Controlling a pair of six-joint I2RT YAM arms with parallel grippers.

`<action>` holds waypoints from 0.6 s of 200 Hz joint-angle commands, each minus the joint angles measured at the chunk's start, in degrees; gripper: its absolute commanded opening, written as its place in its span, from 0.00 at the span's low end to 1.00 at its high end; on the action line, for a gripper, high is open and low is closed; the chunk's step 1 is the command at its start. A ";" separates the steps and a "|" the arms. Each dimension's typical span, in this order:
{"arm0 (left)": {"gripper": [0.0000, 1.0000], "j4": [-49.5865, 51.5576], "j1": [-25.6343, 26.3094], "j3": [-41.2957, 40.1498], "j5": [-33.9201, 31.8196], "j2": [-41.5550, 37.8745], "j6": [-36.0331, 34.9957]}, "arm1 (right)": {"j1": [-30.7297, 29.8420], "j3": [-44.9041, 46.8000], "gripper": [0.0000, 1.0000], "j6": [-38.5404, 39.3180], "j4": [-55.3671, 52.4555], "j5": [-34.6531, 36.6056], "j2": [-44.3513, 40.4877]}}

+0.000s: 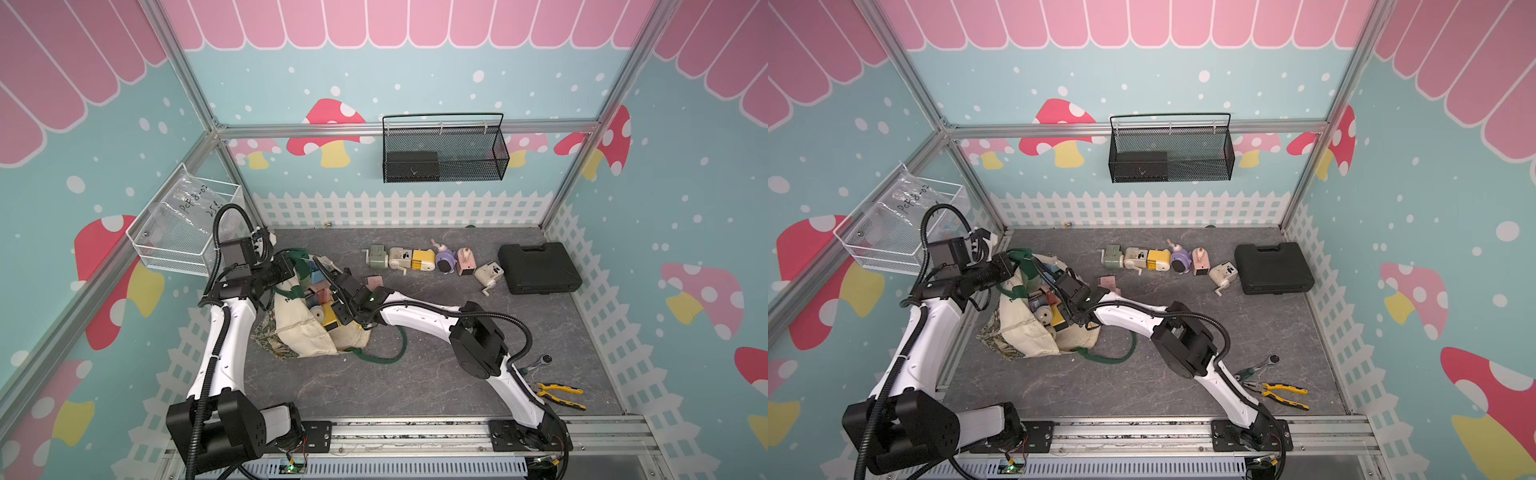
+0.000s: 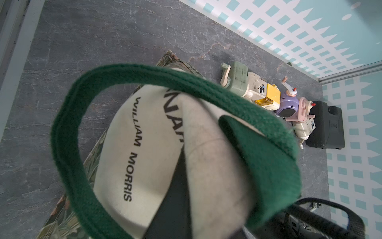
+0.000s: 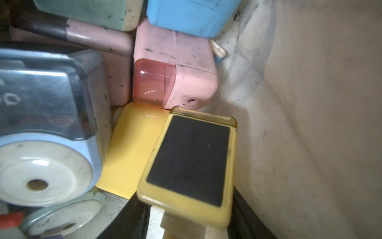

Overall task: Take out the pencil sharpeners from the tote bags
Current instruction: Pick up the pencil sharpener from the canvas bag.

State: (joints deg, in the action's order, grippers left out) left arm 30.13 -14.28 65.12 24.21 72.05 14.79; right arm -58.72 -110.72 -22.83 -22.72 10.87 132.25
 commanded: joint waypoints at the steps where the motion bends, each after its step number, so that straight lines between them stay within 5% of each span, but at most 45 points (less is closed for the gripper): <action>1: 0.00 -7.43 -0.29 0.98 2.75 -0.95 0.33 | 0.29 -0.08 0.49 -0.38 -0.77 1.67 -1.06; 26: 0.00 -7.43 -0.27 0.98 2.69 -1.08 0.33 | 0.29 1.95 0.39 0.10 0.45 1.87 -3.29; 120: 0.00 -7.46 -0.23 1.04 2.60 -1.06 0.33 | 0.28 19.17 0.32 6.10 14.28 -11.54 -19.49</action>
State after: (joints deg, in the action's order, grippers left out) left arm 30.06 -14.28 65.12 24.21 72.07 14.79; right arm -58.48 -94.17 -19.03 -14.04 3.99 117.56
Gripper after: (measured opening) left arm 0.045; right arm 0.500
